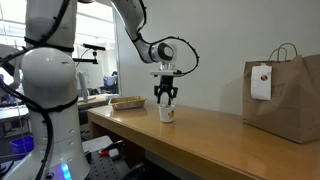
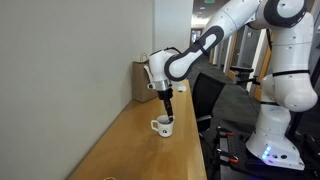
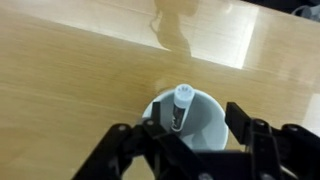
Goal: Remove the marker from the mug
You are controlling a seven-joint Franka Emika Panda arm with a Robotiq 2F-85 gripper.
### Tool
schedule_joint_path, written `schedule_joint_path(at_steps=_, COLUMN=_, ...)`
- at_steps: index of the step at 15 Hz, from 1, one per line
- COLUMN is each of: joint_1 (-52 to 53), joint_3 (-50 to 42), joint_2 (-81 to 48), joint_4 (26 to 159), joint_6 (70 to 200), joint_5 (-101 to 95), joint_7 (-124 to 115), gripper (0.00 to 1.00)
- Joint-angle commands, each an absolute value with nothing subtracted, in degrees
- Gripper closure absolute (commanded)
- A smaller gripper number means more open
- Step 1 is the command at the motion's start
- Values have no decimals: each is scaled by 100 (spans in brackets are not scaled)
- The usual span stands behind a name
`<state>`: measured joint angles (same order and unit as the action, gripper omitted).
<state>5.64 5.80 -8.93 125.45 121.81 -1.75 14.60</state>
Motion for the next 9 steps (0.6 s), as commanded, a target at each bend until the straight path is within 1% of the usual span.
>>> schedule_joint_path(at_steps=1, joint_1=557, joint_3=617, joint_2=-1114, joint_4=12347, joint_6=12182, joint_5=-430, joint_7=1705, gripper=28)
schedule_joint_path(at_steps=2, joint_1=559, joint_3=619, joint_2=-1185, joint_4=12290, joint_6=12160, joint_5=-487, joint_7=1740, gripper=32)
schedule_joint_path(at_steps=3, joint_1=553, joint_3=617, joint_2=-1244, joint_4=12236, joint_6=12156, joint_5=-530, joint_7=1760, gripper=32)
schedule_joint_path(at_steps=5, joint_1=547, joint_3=619, joint_2=-1376, joint_4=12117, joint_6=12134, joint_5=-585, joint_7=1802, gripper=39)
schedule_joint_path(at_steps=6, joint_1=547, joint_3=624, joint_2=-1437, joint_4=12053, joint_6=12139, joint_5=-599, joint_7=1808, gripper=45)
schedule_joint_path(at_steps=8, joint_1=560, joint_3=627, joint_2=-1528, joint_4=11936, joint_6=12113, joint_5=-694, joint_7=1777, gripper=45)
schedule_joint_path(at_steps=9, joint_1=555, joint_3=630, joint_2=-1569, joint_4=11892, joint_6=12100, joint_5=-716, joint_7=1803, gripper=48)
